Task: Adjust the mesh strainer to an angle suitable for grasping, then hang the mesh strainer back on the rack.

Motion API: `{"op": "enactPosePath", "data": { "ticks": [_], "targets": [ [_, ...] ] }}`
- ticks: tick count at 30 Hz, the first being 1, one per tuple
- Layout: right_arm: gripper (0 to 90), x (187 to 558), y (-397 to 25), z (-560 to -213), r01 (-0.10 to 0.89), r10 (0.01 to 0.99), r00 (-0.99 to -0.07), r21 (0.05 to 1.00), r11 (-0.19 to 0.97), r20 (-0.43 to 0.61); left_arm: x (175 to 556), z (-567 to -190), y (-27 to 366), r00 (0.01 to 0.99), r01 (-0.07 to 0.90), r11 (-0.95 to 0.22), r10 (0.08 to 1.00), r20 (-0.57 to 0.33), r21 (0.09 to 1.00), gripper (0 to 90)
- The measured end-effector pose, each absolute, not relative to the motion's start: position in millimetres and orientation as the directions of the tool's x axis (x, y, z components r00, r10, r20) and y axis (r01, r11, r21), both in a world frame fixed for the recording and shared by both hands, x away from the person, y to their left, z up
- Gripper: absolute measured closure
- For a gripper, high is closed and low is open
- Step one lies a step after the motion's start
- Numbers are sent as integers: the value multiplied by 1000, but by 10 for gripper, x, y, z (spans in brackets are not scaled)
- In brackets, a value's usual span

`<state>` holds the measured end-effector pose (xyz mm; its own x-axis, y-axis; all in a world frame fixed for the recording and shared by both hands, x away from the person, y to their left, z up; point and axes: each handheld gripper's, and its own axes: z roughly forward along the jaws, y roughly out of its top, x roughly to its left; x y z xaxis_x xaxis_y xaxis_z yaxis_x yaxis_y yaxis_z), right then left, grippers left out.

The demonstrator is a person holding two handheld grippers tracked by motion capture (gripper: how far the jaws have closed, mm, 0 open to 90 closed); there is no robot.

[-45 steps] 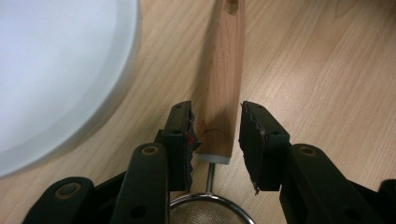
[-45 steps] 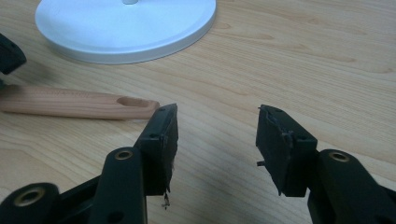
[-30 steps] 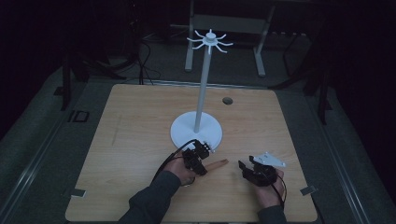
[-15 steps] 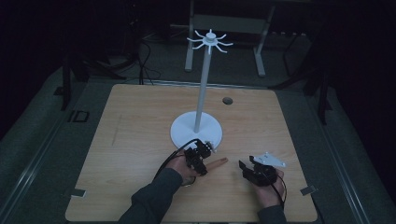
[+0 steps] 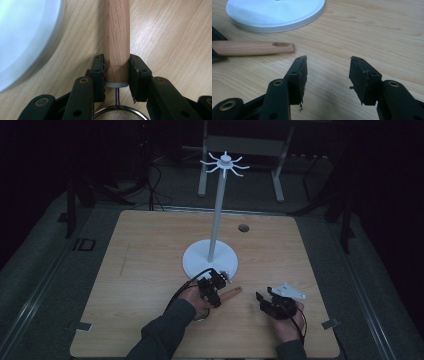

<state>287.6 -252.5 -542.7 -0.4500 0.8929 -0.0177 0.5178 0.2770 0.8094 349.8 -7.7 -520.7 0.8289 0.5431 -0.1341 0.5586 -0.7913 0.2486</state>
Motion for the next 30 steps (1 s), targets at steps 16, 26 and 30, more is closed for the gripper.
{"op": "enactPosePath", "data": {
  "ticks": [16,26,30],
  "targets": [
    [474,2882,-2535,-5441,517,899,-437,812,271,-22,3476,-5012,38,802,584,-731,587,-112,354,690],
    [465,2893,-2529,-5448,524,901,-432,808,270,-21,3444,-4842,144,775,592,-661,624,-99,461,689],
    [462,2891,-2522,-5452,524,901,-433,806,277,-28,3431,-4792,184,760,596,-628,642,-99,500,689]
  ]
}}
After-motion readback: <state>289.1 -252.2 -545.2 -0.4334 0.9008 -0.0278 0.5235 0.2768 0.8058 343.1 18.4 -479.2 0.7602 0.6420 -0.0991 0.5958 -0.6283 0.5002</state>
